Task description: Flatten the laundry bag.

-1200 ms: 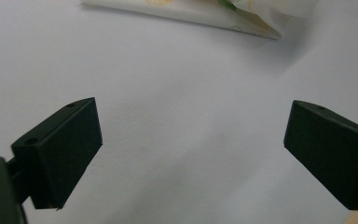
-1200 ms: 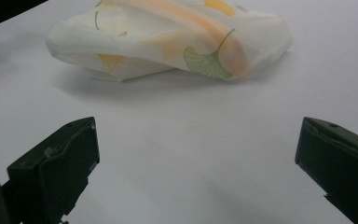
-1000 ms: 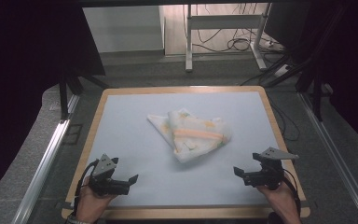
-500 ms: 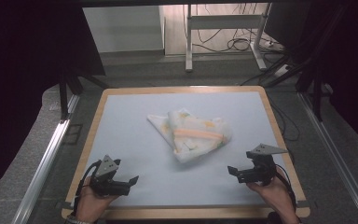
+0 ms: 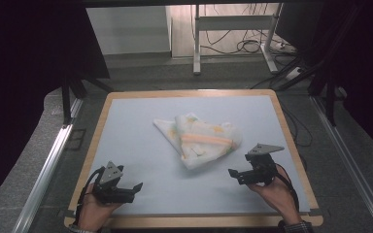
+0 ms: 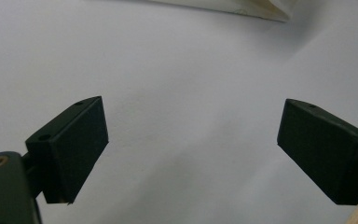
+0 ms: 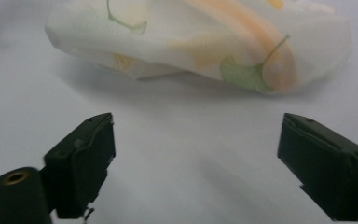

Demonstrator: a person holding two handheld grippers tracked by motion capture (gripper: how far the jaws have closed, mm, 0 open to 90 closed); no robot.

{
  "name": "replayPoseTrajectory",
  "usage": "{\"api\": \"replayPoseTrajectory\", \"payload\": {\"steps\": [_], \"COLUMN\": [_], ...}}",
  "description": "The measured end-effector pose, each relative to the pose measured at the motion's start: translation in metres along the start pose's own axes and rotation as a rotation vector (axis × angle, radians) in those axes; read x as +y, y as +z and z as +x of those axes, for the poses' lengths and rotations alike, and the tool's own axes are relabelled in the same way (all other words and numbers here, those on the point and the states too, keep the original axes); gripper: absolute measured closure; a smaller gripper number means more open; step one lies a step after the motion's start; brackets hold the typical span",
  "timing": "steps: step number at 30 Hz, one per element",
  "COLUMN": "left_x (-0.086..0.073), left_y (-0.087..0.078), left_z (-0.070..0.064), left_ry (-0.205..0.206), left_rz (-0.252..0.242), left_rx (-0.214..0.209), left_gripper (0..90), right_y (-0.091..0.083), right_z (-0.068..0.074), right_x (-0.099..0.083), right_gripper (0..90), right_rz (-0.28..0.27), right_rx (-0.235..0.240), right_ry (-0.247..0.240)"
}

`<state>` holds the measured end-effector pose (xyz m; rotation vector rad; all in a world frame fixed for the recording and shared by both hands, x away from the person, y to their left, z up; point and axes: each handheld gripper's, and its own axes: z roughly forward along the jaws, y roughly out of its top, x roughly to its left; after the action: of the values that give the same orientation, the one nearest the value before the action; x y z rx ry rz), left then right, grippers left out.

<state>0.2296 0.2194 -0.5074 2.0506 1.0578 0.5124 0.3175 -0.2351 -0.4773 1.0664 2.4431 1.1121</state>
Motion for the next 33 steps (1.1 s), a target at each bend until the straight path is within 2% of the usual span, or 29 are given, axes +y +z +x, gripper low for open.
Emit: {"api": "replayPoseTrajectory", "payload": {"steps": [3,12,16,23,30,32,33], "left_x": [0.000,-0.001,-0.001,-0.001,-0.001,-0.002,-0.002], "left_y": [0.001,0.003,0.003,0.004,0.006,0.007,0.007], "left_z": [0.000,-0.001,-0.002,-0.002,-0.003,-0.003,-0.004], "left_ry": [0.001,0.009,0.014,0.015,0.031,0.033,0.036], "left_rz": [0.014,0.024,0.029,0.033,0.049,0.054,0.056], "left_rx": [-0.001,-0.001,0.002,0.001,0.002,-0.001,-0.002], "left_gripper": [8.3,8.3,8.3,8.3,8.4,8.4,8.4], "right_y": [0.002,0.014,0.024,0.055,0.091,0.100,0.103], "right_z": [-0.003,-0.006,-0.006,-0.007,-0.012,-0.014,-0.015], "right_x": [0.011,0.037,0.051,0.072,0.072,0.069,0.068], "right_gripper": [14.9,16.1,17.1,17.4,16.9,20.5,27.4], "right_rz": [-0.002,-0.015,-0.014,-0.008,0.045,0.063,0.071], "right_rx": [0.017,0.009,0.024,0.034,0.001,0.015,0.027], "right_ry": [0.006,-0.040,-0.057,-0.088,-0.125,-0.111,-0.108]}}
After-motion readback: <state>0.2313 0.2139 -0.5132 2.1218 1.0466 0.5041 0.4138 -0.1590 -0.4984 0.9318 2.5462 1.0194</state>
